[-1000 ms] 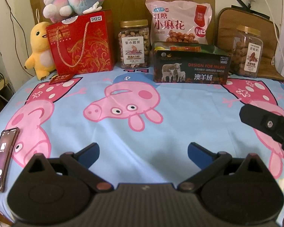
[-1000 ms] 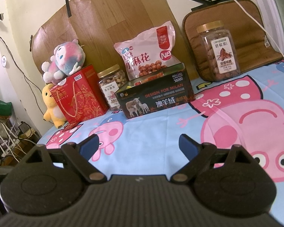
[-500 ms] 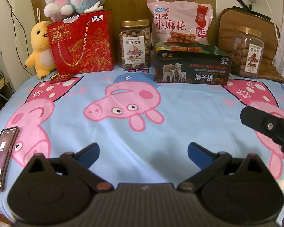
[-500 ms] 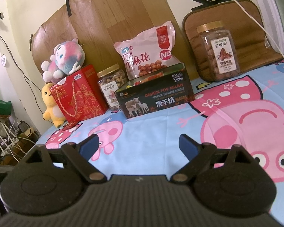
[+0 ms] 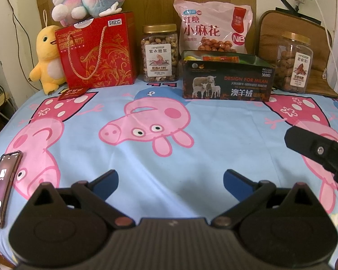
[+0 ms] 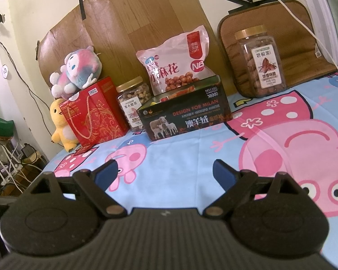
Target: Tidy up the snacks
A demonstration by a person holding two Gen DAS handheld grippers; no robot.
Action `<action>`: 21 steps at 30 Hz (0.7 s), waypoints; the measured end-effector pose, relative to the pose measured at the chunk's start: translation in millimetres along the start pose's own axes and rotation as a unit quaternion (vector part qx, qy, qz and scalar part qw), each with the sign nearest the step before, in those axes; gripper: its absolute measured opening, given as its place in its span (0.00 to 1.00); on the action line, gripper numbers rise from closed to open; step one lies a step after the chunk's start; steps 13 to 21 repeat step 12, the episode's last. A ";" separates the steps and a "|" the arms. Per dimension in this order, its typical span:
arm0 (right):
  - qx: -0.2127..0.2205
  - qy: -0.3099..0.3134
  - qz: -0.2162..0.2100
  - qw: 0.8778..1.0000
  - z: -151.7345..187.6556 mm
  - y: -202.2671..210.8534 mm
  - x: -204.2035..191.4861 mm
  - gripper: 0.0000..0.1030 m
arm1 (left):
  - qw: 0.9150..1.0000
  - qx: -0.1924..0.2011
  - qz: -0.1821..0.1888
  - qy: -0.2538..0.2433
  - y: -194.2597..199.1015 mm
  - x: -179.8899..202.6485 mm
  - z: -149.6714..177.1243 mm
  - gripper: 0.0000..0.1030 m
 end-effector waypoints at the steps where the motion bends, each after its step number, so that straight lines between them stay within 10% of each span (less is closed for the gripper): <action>1: 0.000 0.000 0.000 1.000 0.0 0.0 -0.2 0.90 | 1.000 0.000 0.001 0.000 0.2 0.6 -0.2 1.00; 21: 0.001 0.003 -0.001 1.000 -0.5 0.5 -0.2 0.90 | 1.000 0.023 0.014 0.003 7.6 0.4 -4.5 1.00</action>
Point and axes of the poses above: each gripper's, at about its wrist camera, not at the fingertips, and y roughly against the way its jaws point, x to its right, z to its underside, the point moved 8 cm from there along -y, roughly the way its jaws point, and after that the axes turned 9 degrees about -z, right-handed, at the moved point
